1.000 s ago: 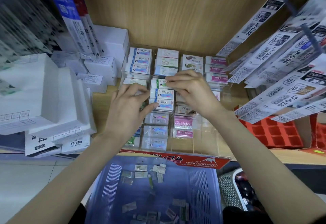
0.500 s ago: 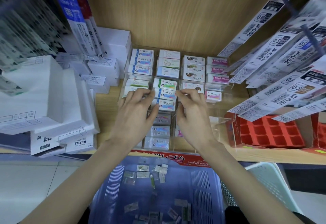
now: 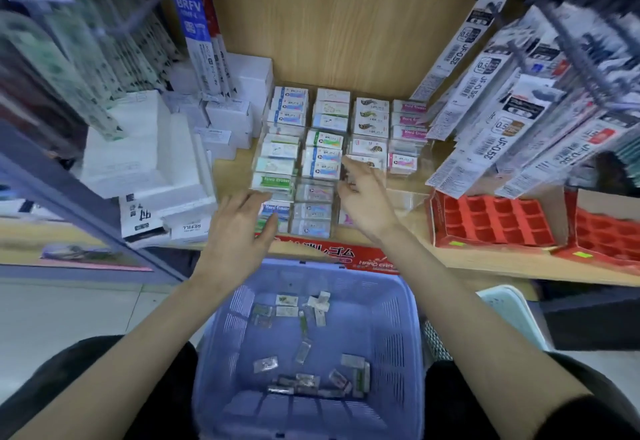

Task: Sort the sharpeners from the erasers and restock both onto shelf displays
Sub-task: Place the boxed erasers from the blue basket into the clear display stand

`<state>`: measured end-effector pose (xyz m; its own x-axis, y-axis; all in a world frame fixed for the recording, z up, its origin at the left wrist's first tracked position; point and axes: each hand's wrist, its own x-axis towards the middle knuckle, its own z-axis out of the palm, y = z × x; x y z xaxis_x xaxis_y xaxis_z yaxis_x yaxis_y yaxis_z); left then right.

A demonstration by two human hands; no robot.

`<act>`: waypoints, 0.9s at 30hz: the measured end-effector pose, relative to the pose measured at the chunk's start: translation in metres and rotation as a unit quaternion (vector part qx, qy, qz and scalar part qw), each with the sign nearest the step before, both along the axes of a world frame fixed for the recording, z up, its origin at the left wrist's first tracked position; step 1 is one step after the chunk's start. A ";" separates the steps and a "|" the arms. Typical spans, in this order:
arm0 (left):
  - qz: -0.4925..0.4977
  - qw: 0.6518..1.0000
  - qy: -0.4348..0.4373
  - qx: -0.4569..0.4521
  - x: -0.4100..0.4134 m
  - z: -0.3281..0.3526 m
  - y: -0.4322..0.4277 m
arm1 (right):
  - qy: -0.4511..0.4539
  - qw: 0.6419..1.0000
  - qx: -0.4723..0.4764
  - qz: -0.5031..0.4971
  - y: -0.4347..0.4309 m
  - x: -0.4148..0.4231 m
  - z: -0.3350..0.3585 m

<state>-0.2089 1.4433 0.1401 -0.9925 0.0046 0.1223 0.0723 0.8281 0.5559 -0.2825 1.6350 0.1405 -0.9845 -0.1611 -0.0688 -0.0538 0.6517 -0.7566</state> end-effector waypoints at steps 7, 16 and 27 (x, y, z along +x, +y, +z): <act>-0.068 0.997 -0.018 -0.041 0.038 -0.019 -0.010 | 0.171 0.984 0.051 0.002 0.024 0.059 -0.009; -0.023 0.979 -0.133 -0.154 0.112 -0.187 -0.050 | -0.330 0.938 0.099 0.028 0.030 0.142 -0.239; 0.057 0.986 -0.082 -0.136 0.114 -0.201 -0.042 | -0.287 0.900 0.119 -0.304 -0.052 0.104 -0.363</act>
<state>-0.0947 1.4009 -0.0609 -0.9947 -0.0985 -0.0309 -0.1032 0.9454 0.3092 -0.1783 1.5826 -0.2224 -0.6766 0.4828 -0.5560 0.7238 0.5749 -0.3815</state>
